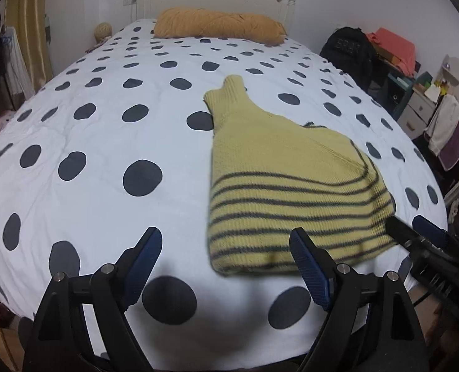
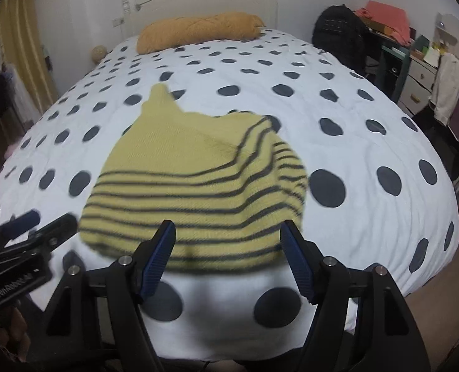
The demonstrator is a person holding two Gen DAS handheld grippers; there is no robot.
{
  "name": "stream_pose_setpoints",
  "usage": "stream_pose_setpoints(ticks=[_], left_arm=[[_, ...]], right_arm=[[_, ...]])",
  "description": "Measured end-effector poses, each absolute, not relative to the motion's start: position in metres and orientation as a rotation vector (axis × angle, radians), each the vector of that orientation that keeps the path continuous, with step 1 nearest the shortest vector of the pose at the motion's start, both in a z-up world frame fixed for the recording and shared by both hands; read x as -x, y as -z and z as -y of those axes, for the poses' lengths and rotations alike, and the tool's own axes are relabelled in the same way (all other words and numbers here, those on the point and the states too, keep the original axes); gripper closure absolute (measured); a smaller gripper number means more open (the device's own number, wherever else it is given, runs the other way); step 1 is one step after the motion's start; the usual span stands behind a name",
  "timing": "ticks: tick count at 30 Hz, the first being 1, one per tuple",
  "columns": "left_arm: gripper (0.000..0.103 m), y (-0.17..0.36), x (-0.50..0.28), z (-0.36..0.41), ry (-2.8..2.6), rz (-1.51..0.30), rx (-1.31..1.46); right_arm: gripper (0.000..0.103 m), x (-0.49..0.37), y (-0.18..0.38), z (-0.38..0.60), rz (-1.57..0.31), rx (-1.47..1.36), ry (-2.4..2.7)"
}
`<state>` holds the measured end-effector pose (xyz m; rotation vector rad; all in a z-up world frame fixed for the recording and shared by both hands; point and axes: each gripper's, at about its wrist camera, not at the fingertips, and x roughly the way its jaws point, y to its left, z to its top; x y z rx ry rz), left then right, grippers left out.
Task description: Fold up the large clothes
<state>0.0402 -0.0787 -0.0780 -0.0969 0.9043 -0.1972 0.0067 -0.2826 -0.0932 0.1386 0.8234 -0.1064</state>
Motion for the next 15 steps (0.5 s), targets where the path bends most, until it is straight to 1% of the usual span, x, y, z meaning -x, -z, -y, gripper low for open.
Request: stream_pose_setpoints(ticks=[3,6,8,10,13,15], left_arm=[[0.018,0.083,-0.077,0.06,0.229,-0.923,0.188],[0.018,0.09,-0.124,0.06,0.263,-0.971,0.197],[0.018,0.093,-0.154,0.066,0.285,-0.974,0.189],[0.014,0.101,-0.192,0.077,0.3,-0.988,0.169],[0.014,0.123,-0.242,0.092,0.346,-1.072,0.181],[0.014,0.137,-0.268,0.097,0.379,-1.12,0.22]], right_arm=[[0.027,-0.026,0.104,0.326,-0.871,-0.305,0.042],[0.026,-0.028,0.124,0.359,-0.896,-0.508,-0.018],[0.025,-0.022,0.138,0.369,-0.894,-0.582,-0.037],[0.025,-0.017,0.153,0.374,-0.897,-0.643,-0.051],[0.025,-0.014,0.175,0.382,-0.897,-0.756,-0.095],[0.024,-0.015,0.187,0.387,-0.849,-0.857,-0.148]])
